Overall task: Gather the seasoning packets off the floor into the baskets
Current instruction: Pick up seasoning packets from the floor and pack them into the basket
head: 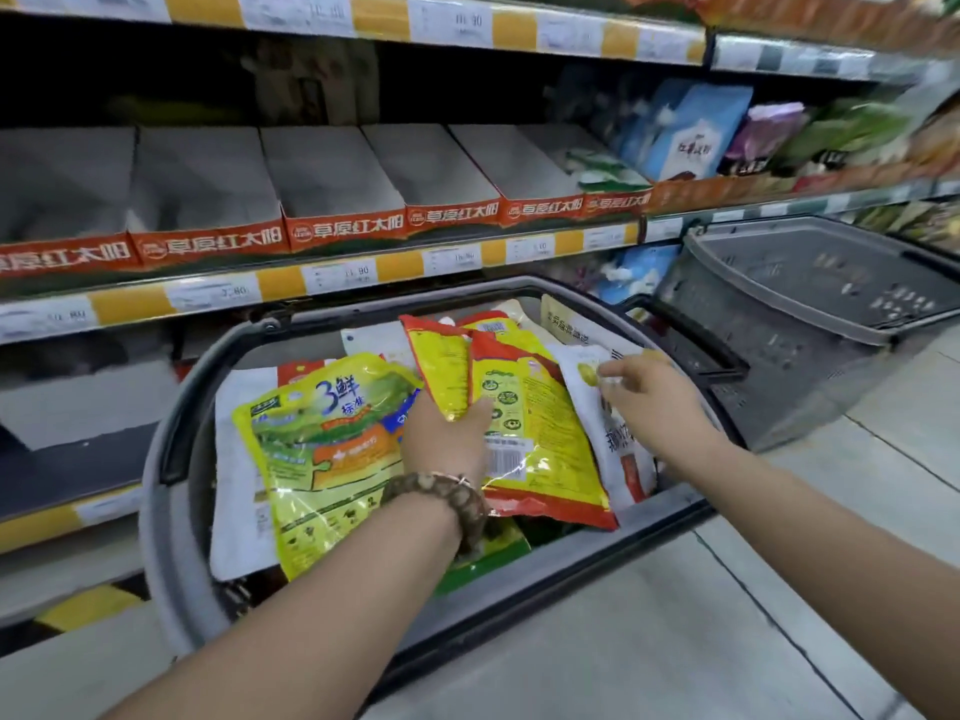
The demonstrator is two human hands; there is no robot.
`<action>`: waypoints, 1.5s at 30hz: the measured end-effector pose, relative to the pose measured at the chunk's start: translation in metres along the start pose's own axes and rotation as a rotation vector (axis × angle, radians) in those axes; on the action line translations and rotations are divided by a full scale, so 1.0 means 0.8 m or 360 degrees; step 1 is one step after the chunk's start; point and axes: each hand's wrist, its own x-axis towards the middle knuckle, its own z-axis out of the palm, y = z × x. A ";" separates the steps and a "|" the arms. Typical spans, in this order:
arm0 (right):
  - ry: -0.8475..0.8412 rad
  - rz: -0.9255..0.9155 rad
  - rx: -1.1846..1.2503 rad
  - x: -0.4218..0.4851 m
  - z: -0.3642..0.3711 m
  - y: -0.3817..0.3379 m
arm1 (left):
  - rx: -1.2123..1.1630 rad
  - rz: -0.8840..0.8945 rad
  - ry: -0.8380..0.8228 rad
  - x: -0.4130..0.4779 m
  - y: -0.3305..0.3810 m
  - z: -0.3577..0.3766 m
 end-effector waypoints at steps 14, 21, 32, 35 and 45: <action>-0.0571 0.0495 0.1092 0.001 -0.004 -0.074 | -0.0395 0.0299 0.0186 -0.017 0.033 -0.012; -0.0008 0.0489 0.1343 0.024 -0.075 -0.012 | -0.0317 0.0403 0.0092 -0.007 0.036 -0.007; -0.0299 0.0230 -0.0735 0.009 0.013 0.015 | 0.0847 0.0429 -0.0119 0.020 0.018 0.012; -0.0277 -0.0025 -0.0934 0.004 0.025 0.011 | 0.1532 0.0833 0.0011 0.031 0.006 0.003; -0.0702 0.0136 -0.0449 0.017 0.024 0.025 | 0.2209 0.0896 -0.0563 0.063 -0.011 0.027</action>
